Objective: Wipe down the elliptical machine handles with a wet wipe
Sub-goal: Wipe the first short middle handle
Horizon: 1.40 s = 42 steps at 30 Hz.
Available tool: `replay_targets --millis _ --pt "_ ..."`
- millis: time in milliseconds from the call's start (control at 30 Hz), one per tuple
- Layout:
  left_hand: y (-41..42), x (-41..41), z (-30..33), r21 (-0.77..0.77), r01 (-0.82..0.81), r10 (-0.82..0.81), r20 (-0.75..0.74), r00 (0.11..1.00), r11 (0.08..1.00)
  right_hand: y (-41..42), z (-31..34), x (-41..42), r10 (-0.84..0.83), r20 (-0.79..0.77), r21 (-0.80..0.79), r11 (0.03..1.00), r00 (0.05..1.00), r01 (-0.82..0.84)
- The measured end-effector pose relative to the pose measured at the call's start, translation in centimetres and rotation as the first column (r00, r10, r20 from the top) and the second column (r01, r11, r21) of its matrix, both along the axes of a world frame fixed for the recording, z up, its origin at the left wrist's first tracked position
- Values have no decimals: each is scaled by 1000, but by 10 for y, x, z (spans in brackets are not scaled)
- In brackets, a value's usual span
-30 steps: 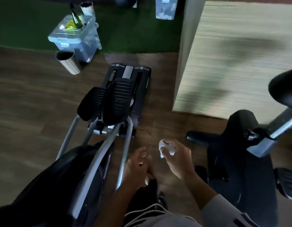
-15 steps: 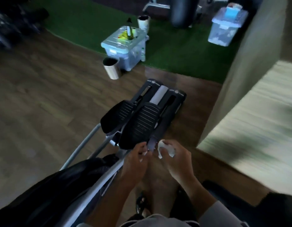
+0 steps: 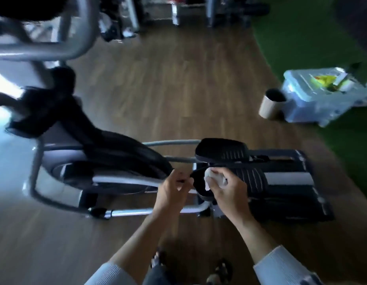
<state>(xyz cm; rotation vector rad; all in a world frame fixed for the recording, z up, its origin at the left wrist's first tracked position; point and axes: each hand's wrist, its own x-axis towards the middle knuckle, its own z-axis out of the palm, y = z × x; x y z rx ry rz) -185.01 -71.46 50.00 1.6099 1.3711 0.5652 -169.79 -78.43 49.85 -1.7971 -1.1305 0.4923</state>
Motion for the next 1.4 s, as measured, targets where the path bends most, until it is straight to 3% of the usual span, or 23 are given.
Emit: replay_targets --millis 167,300,467,633,767,867,1000,1067,1200,1400 --pt "15 -22 48 173 -205 181 143 973 963 39 48 -13 246 15 145 958 969 -245" --pt "42 -39 103 334 -326 260 227 939 885 81 103 -31 286 132 328 891 949 -314" --pt "66 -50 173 546 -446 300 339 892 709 120 192 -50 279 271 538 750 921 -386" --pt "87 -54 218 686 -497 329 374 867 531 158 262 -62 276 356 575 688 893 -442" --pt "112 -54 245 673 -555 391 400 829 489 187 306 -68 251 477 559 652 842 -512" --pt "128 -48 263 632 -577 417 402 815 517 213 334 -65 202 535 550 653 820 -520" --pt "151 -34 277 611 -605 420 437 795 510 239 356 -54 238 571 567 579 786 -586" --pt "160 -25 282 587 -627 407 477 779 512 254 365 -46 235 621 555 542 748 -631" --pt "181 -10 291 539 -700 435 549 714 469 283 380 -43 241 722 440 562 648 -700" --pt "180 -3 281 439 -687 324 650 687 579 295 380 -53 253 815 360 484 522 -797"
